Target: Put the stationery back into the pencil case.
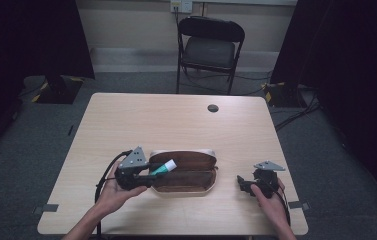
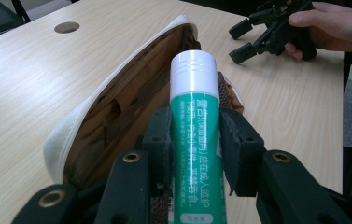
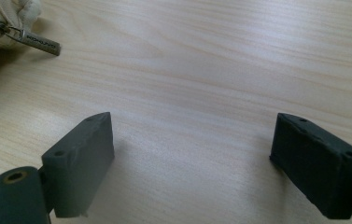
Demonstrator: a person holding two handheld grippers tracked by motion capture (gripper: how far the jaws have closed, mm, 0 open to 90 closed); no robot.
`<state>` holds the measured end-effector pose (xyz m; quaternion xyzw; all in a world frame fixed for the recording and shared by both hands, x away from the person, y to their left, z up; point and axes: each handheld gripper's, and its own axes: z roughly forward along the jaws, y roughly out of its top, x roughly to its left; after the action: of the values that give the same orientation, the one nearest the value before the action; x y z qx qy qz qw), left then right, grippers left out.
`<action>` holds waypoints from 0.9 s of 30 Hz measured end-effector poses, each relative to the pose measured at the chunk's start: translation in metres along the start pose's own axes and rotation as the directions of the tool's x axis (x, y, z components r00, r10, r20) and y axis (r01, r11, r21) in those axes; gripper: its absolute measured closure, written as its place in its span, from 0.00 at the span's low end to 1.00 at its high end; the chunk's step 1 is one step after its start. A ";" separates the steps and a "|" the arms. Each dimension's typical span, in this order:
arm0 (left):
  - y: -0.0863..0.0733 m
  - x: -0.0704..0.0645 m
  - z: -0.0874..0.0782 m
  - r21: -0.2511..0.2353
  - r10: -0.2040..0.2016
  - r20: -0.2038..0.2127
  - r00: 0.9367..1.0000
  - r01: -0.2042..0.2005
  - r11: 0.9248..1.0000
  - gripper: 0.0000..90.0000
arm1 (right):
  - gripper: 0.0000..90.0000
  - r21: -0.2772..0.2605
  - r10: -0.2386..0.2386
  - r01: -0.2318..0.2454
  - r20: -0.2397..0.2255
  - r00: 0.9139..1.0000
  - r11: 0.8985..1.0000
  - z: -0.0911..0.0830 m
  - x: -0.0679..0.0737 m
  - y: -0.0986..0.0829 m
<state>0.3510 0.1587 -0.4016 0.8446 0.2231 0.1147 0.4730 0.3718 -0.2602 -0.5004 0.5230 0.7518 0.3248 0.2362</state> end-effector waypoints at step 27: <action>0.005 0.007 0.078 0.126 -0.008 0.008 1.000 0.007 0.992 0.73 | 0.14 0.000 0.000 0.000 0.000 1.000 1.000 0.000 0.000 0.000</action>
<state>0.3896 0.1015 -0.4380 0.8723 0.2311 0.0951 0.4202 0.3718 -0.2601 -0.5004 0.5229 0.7518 0.3249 0.2360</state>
